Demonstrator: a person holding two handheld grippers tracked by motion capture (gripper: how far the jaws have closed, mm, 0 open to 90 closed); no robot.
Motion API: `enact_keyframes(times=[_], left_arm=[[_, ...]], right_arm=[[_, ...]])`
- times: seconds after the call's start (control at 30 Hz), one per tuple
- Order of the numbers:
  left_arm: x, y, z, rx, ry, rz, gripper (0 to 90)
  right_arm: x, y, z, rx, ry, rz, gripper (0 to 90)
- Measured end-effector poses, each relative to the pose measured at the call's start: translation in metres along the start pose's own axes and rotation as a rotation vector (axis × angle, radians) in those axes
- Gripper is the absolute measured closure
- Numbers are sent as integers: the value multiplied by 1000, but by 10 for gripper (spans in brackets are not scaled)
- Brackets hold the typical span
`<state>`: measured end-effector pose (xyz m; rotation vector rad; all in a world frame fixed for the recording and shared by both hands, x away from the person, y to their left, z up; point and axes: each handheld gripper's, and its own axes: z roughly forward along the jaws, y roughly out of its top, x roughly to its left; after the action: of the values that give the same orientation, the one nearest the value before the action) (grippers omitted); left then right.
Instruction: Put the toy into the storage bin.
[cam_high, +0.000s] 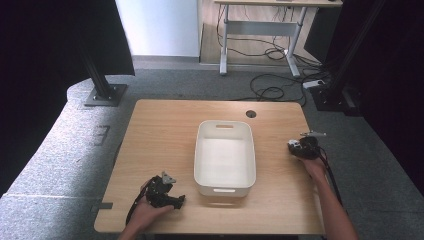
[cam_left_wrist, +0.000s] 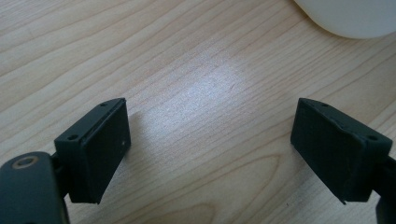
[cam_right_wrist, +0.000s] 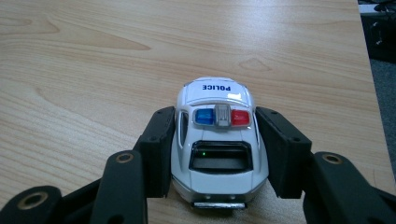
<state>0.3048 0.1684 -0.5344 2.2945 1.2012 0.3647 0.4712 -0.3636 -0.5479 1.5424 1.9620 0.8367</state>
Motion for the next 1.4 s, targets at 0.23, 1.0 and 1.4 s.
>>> enact_keyframes(times=[0.23, 1.0, 1.4], left_arm=[[0, 0, 0, 1, -4, 5, 127], [-5, 1, -1, 3, 3, 34, 128], [-5, 1, -1, 5, -1, 41, 128]], right_arm=[[1, -1, -5, 20, 6, 1, 500], [-5, -11, -35, -2, 53, 64, 501], [0, -26, -39, 50, 59, 29, 500]])
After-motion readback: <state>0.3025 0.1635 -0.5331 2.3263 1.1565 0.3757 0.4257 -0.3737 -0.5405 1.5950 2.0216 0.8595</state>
